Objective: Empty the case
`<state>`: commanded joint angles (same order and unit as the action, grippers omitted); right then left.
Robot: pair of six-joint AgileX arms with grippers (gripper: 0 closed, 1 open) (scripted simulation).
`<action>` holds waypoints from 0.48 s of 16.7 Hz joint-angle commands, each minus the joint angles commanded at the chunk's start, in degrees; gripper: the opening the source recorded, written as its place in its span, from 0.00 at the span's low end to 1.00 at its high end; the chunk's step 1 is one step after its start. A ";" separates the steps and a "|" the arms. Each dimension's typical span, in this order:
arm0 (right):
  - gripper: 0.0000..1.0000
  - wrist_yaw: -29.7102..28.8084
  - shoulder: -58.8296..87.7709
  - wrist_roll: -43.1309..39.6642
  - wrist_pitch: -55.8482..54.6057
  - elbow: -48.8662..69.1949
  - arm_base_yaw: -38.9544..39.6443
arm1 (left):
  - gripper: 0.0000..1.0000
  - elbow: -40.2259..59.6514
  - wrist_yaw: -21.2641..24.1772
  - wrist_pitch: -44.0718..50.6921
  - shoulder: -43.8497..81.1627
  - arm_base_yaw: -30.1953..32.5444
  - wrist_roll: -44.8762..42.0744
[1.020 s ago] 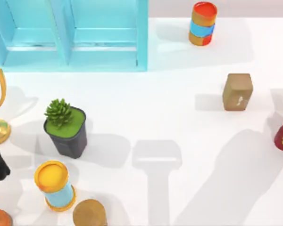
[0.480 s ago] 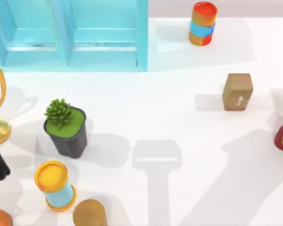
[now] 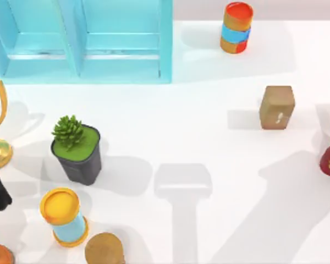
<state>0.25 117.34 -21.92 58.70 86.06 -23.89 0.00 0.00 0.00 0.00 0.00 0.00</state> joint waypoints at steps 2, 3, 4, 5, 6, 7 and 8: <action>0.10 0.00 0.00 0.00 0.00 0.00 0.00 | 1.00 0.00 0.00 0.00 0.00 0.00 0.00; 0.02 0.00 0.00 0.00 0.00 0.00 0.00 | 1.00 0.00 0.00 0.00 0.00 0.00 0.00; 0.00 0.00 0.00 0.00 0.00 0.00 0.00 | 1.00 0.00 0.00 0.00 0.00 0.00 0.00; 0.00 0.00 0.00 0.00 0.00 0.00 0.00 | 1.00 0.00 0.00 0.00 0.00 0.00 0.00; 0.00 0.00 0.00 0.00 0.00 0.00 0.00 | 1.00 0.00 0.00 0.00 0.00 0.00 0.00; 0.00 0.00 0.00 0.00 0.00 0.00 0.00 | 1.00 0.00 0.00 0.00 0.00 0.00 0.00; 0.00 0.00 0.00 0.00 0.00 0.00 0.00 | 1.00 0.00 0.00 0.00 0.00 0.00 0.00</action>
<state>0.25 117.34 -21.92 58.70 86.06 -23.89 0.00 0.00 0.00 0.00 0.00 0.00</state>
